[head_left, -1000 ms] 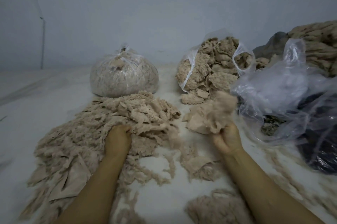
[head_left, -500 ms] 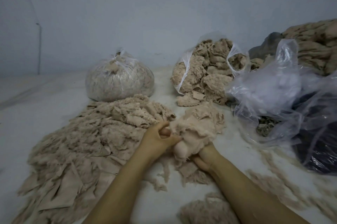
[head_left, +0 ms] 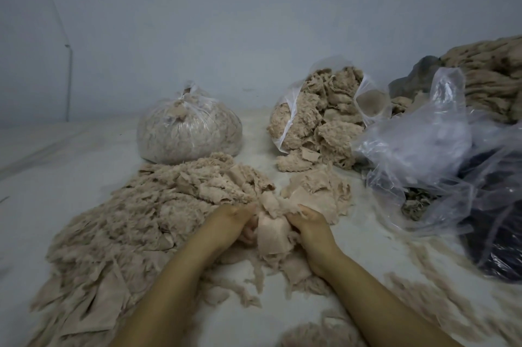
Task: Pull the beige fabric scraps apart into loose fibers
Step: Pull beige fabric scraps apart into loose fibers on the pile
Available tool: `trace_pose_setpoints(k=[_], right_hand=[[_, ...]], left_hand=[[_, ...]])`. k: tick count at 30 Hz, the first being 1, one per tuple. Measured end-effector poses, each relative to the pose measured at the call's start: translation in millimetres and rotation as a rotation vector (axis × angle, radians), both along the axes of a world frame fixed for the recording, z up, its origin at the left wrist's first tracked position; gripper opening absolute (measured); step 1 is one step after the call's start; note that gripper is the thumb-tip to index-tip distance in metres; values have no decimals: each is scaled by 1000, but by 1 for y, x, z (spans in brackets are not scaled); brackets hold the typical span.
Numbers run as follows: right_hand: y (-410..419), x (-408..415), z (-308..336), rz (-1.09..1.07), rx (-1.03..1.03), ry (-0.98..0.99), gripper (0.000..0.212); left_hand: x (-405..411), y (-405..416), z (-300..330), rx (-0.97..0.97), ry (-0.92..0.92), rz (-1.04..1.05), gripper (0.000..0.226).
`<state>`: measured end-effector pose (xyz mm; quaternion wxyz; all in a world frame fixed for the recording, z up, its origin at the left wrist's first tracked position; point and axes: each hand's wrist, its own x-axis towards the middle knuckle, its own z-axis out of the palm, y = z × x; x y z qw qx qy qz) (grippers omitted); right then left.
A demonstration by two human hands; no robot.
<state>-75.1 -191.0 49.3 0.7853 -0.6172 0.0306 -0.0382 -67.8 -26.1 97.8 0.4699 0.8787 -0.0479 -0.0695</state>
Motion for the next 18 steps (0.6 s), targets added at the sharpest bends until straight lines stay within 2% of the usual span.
trace_pose_setpoints(k=[4,5,7,9,11,13,14,16,18], right_hand=[[-2,1,0,12,-29,52,18],[-1,1,-1,32,-62,49,15],[0,-1,1,76,-100,33,11],[0,-1,5,108,-116,31,3],[-1,0,12,128,-165,32,14],[-1,2,20,120,-232,16,19],[-1,3,25,108,-252,5,19],[-1,3,34,91,-241,-16,20],[0,3,40,107,-228,-12,19]], left_hand=[[-12,4,34,683,-95,-104,39],[-16,3,41,794,-98,-135,48],[-20,-3,50,908,-57,-200,62],[-22,-11,52,996,-3,-251,62],[-25,-17,51,1106,-5,-283,55],[-24,-19,53,1116,-76,-268,51],[-21,-19,55,1060,-136,-243,56],[-12,-18,52,874,-253,-250,77],[-7,-18,41,588,-266,-307,88]])
